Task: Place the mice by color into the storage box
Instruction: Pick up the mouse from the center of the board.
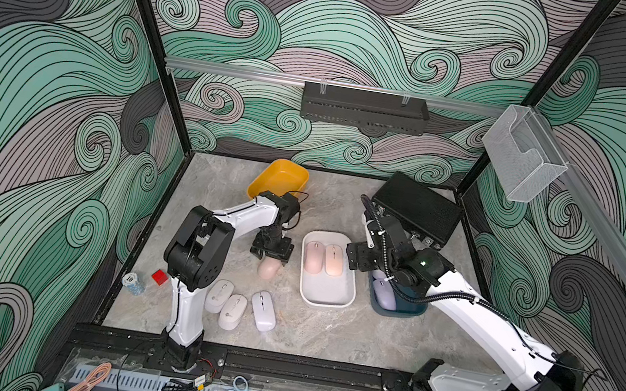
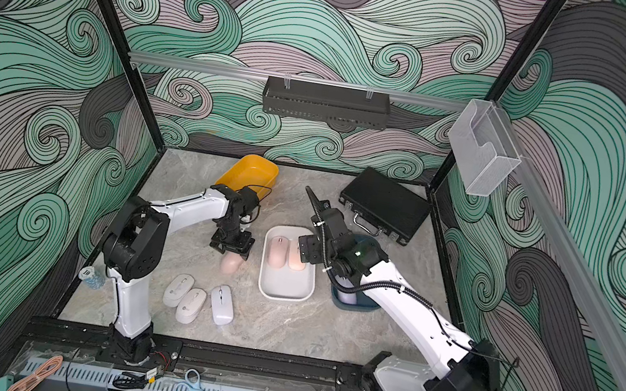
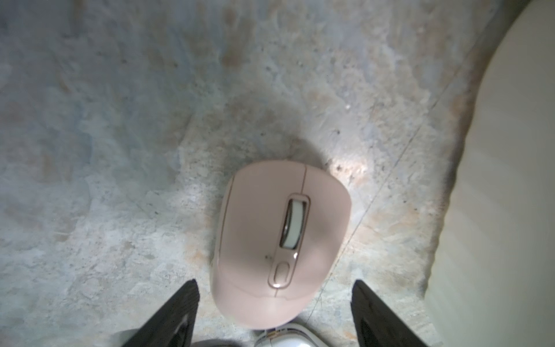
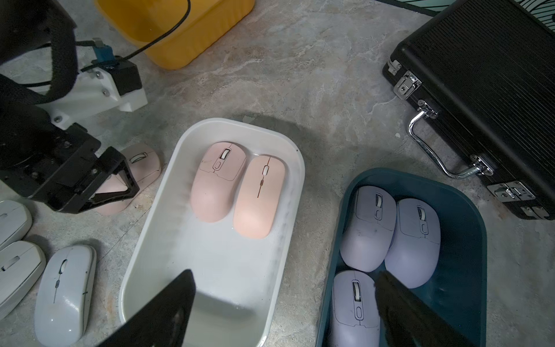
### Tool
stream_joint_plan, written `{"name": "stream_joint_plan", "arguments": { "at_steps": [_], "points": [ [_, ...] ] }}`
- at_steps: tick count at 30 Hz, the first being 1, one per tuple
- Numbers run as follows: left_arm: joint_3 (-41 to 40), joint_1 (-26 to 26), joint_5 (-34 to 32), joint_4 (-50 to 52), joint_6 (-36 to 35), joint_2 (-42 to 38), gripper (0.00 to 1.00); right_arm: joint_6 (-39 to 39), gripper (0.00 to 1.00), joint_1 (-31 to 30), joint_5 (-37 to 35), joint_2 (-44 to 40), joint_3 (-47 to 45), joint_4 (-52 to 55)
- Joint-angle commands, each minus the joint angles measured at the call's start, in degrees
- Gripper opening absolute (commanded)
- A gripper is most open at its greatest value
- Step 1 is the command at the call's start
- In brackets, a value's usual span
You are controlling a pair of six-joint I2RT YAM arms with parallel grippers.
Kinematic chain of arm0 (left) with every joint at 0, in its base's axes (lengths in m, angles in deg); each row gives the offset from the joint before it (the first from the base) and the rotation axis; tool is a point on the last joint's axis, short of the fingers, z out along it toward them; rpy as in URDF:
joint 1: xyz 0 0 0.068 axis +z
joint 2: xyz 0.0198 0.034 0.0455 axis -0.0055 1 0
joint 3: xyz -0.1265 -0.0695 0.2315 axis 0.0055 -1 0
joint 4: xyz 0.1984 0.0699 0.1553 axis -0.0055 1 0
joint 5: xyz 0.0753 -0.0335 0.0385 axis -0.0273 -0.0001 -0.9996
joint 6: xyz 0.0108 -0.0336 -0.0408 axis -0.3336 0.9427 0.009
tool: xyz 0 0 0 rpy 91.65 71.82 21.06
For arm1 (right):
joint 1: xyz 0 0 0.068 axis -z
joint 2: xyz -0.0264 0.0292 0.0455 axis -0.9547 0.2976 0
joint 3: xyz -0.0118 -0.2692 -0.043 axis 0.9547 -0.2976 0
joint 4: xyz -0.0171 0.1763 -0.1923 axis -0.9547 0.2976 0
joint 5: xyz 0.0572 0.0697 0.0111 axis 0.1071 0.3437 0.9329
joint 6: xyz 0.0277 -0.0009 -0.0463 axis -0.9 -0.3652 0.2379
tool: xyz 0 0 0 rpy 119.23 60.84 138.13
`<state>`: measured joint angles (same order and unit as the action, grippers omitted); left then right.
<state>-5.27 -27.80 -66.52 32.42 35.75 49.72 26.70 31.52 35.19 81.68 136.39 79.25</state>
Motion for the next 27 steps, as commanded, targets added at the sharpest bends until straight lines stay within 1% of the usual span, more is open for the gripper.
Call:
{"name": "stream_joint_plan", "arguments": {
  "at_steps": [1,4,11,18,24,27],
  "points": [
    [0.7,-0.49,-1.38,-0.07,1.32,1.79,0.76,-0.22,0.93,0.47,0.37,-1.09,-0.64,-0.83],
    [-0.68,-0.68,-0.91,-1.15,2.31,2.07,0.72,-0.13,0.92,0.72,0.27,-1.01,-0.75,-0.88],
    [-5.67,-1.61,-3.49,-5.4,6.23,-1.51,0.62,-0.31,0.92,0.9,0.4,-0.87,-0.66,-1.13],
    [-6.07,-2.14,-5.93,-5.52,8.66,-3.42,0.49,-0.48,0.91,0.91,0.98,-0.31,0.06,-0.99],
    [-4.07,-2.48,-7.64,-2.92,10.42,-8.46,0.49,-0.48,0.91,0.91,-0.33,-0.97,-0.33,-0.93],
    [-1.3,-3.7,-8.27,-0.59,12.59,-11.96,0.48,-2.19,0.91,1.14,-3.89,-1.12,-0.47,-0.02]
  ]
}}
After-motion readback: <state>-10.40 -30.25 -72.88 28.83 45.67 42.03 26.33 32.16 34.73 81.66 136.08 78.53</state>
